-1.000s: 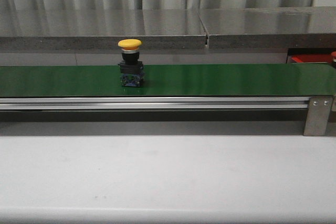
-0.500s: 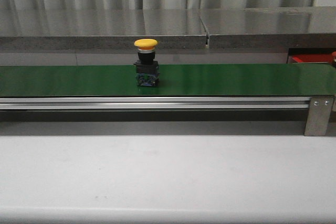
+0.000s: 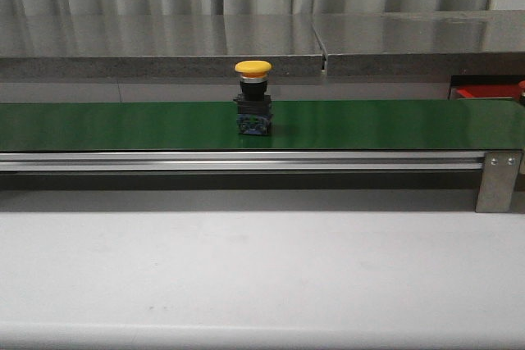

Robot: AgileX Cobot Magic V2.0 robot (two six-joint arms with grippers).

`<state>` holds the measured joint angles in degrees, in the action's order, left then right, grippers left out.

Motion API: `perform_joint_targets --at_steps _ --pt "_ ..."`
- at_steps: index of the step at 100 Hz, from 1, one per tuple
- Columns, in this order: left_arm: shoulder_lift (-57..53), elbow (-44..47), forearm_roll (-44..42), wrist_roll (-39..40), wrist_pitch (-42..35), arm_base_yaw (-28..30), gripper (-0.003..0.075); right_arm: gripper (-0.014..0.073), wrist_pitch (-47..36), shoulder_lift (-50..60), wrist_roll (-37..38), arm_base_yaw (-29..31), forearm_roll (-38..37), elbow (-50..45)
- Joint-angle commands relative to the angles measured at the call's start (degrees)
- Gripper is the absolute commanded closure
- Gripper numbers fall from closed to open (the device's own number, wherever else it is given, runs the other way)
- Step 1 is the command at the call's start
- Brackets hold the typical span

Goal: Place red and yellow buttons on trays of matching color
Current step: 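Carry the red button into the red tray and open the right gripper, then lift the right gripper away from the trays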

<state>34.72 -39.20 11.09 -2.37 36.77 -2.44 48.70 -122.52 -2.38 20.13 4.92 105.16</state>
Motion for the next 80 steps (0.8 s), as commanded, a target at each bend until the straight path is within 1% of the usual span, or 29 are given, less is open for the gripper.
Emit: perform_joint_targets --at_steps 1,17,24,31,36,43,48,80 --pt "0.18 -1.57 0.96 0.56 -3.67 0.10 0.0741 0.0481 -2.82 2.60 -0.66 0.38 0.41 2.04" --pt "0.18 -1.57 0.96 0.56 -3.67 0.10 0.0741 0.0478 -3.11 1.53 -0.61 0.38 1.01 2.04" --pt "0.18 -1.57 0.96 0.56 -3.67 0.10 0.0741 0.0455 -3.11 1.25 -0.61 0.38 1.21 2.04" --pt "0.18 -1.57 0.96 0.56 -3.67 0.10 0.0741 0.0375 -3.24 1.18 -0.61 0.38 1.53 2.04" --pt "0.18 -1.57 0.96 0.56 -3.67 0.10 0.0741 0.0278 -3.39 1.18 -0.61 0.38 1.55 2.04" --pt "0.18 -1.57 0.96 0.56 -3.67 0.10 0.0741 0.0172 -3.56 1.18 -0.61 0.38 1.55 2.06" --pt "0.18 -1.57 0.96 0.56 -3.67 0.10 0.0741 0.0137 -3.56 1.23 -0.61 0.38 1.59 2.06" --pt "0.18 -1.57 0.96 0.56 -3.67 0.10 0.0741 0.0136 -3.75 2.86 -0.61 0.38 1.59 2.06"
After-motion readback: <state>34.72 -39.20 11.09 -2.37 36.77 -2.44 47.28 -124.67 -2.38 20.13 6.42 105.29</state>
